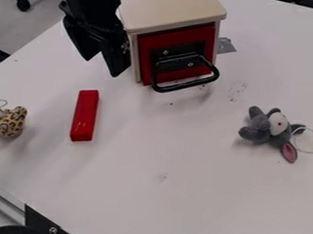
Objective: Open the drawer
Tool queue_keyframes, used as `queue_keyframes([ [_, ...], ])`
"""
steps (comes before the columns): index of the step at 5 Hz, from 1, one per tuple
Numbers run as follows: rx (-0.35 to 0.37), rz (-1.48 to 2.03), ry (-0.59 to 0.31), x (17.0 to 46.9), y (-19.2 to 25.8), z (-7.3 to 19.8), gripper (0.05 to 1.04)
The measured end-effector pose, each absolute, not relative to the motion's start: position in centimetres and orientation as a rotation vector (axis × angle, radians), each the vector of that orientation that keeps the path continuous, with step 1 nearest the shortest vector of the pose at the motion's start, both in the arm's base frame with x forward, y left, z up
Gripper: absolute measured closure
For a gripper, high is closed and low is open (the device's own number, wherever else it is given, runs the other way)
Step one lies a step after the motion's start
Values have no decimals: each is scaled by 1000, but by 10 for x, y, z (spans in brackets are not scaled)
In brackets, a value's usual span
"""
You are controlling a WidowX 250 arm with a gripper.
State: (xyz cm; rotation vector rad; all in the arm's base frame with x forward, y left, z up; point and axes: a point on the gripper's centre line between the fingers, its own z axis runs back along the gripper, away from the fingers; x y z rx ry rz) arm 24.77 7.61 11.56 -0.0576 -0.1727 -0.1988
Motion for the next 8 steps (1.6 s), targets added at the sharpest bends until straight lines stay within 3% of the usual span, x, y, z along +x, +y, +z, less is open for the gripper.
queue_keyframes([
  [2,-98,-253,-108,251,68,96,85],
  [4,-115,-395,-99,258,50,89,85],
  [8,-83,-749,-68,271,4,71,85],
])
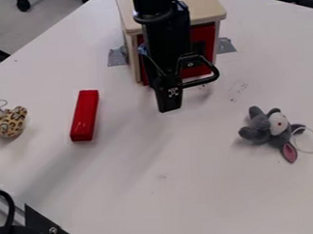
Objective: Open the drawer
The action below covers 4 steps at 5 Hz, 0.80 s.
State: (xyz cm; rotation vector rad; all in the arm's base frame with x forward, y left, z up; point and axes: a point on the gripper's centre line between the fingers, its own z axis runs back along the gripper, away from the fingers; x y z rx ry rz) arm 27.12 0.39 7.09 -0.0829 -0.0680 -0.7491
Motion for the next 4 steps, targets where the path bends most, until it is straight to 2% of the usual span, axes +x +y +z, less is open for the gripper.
queue_keyframes([
  [1,-73,-755,-80,285,3,64,85],
  [2,-11,-782,-131,296,2,64,85],
  [4,28,-783,-179,322,3,57,85],
])
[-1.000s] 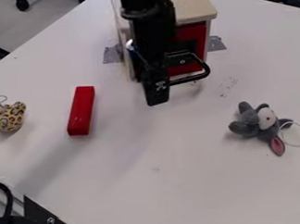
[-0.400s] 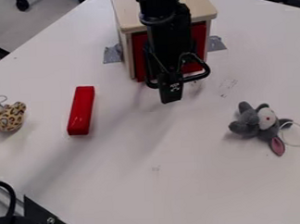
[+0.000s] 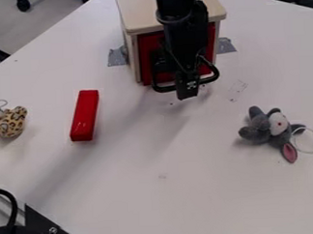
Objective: Open the drawer
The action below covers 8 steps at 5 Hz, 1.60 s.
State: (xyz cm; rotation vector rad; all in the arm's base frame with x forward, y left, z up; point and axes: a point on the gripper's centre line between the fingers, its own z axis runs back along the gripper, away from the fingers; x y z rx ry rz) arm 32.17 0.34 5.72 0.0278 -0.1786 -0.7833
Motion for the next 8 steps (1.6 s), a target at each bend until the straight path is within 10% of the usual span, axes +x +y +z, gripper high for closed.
queue_keyframes([
  [5,32,-769,-130,344,4,22,121],
  [8,13,-762,-134,344,2,21,910],
])
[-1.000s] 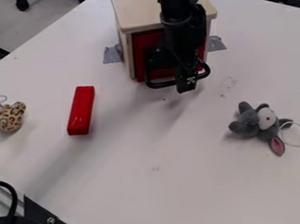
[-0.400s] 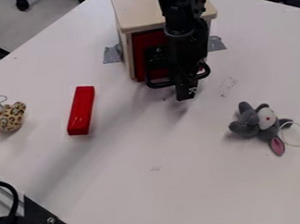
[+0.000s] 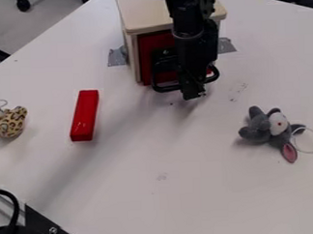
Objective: Open the drawer
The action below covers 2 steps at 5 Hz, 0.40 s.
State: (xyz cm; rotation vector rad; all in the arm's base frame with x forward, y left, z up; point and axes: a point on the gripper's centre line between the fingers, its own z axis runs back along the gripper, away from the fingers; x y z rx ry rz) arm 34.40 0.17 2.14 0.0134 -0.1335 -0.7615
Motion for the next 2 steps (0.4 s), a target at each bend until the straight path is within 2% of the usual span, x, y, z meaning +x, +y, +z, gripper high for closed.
queue_keyframes([
  [1,7,-764,-131,341,0,20,960],
  [2,4,-775,-131,333,-4,19,963],
])
